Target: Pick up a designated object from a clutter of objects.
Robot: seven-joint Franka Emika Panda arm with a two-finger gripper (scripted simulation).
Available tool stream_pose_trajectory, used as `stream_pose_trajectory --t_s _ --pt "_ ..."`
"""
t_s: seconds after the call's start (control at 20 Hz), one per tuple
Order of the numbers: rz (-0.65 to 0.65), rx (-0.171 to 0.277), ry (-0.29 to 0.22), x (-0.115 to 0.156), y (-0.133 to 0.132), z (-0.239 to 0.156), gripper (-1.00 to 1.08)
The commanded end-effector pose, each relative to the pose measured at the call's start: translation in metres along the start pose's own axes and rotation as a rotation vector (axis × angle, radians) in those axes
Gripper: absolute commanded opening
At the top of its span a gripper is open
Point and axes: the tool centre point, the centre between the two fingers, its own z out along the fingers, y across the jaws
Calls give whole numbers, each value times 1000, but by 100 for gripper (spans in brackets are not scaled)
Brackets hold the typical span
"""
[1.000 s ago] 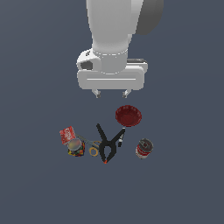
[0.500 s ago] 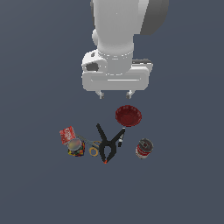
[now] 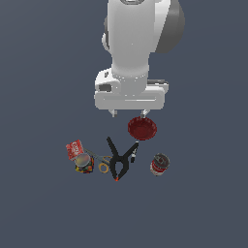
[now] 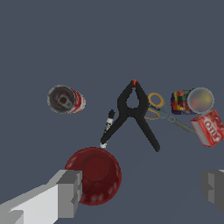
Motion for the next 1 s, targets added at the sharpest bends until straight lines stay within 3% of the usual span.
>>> stream_pose_trajectory --t_s 0.0,0.45,0.95 --pt "18 -1 -1 3 -3 16 100" --pt "116 -6 -2 12 -17 106 100" --pt "221 -14 -1 3 -30 201 100"
